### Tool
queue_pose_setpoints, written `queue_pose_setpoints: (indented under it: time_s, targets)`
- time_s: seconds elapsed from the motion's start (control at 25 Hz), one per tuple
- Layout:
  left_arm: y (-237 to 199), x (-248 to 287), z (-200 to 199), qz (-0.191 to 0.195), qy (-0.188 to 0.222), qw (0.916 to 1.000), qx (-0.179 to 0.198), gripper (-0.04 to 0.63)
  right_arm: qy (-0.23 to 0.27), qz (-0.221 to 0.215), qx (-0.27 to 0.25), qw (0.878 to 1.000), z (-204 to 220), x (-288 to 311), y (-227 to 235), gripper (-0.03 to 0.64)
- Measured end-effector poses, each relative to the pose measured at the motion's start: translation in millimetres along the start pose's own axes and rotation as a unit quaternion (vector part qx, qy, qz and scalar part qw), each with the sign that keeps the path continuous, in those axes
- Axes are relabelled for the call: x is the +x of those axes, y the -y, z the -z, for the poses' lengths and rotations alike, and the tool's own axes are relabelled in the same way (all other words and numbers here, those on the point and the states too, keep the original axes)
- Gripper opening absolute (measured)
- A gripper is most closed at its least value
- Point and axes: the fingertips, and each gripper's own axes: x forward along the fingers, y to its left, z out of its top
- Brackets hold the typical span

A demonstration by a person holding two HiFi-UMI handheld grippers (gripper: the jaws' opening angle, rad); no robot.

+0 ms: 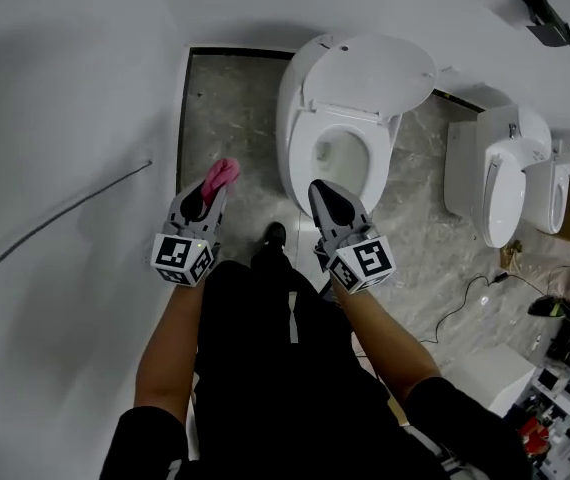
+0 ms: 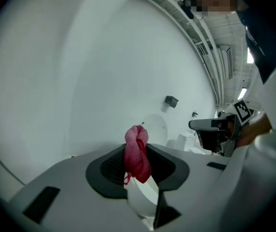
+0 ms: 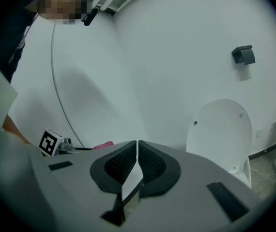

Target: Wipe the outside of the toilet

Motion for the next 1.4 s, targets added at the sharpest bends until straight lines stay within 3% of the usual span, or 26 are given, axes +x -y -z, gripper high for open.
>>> queue_pose_setpoints:
  time_s: [0.32, 0.52, 0.76, 0.92, 1.12, 1.4]
  targets:
    - [-86.8, 111.5, 29.8, 0.029, -0.031, 0.9991, -0.006, 0.115, -0.018, 0.081, 0.042, 0.996, 45.8, 122.7, 60.2, 0.037]
    - [-124.5, 164.2, 70.3, 0.036, -0.056, 0.9971, -0.038, 0.116, -0.032, 0.117, 0.030, 0.992, 75.0, 177.2, 92.9, 0.037]
    - [-144.1, 218.2, 106.6, 0.042, -0.060, 0.9965, -0.042, 0.115, -0.054, 0.177, 0.014, 0.983, 110.4, 217.1, 130.0, 0.037]
    - [-159.1, 252.7, 125.6, 0.029, -0.056, 0.9974, -0.036, 0.115, -0.063, 0.191, 0.028, 0.979, 145.8, 240.8, 147.9, 0.037]
    - [-169.0, 302.0, 147.8, 0.044, -0.065, 0.9969, -0.012, 0.115, -0.074, 0.207, 0.038, 0.975, 173.8, 264.1, 167.8, 0.037]
    - [-173.5, 371.9, 161.8, 0.080, -0.079, 0.9935, 0.018, 0.115, -0.093, 0.181, 0.047, 0.978, 200.2, 265.9, 159.5, 0.037]
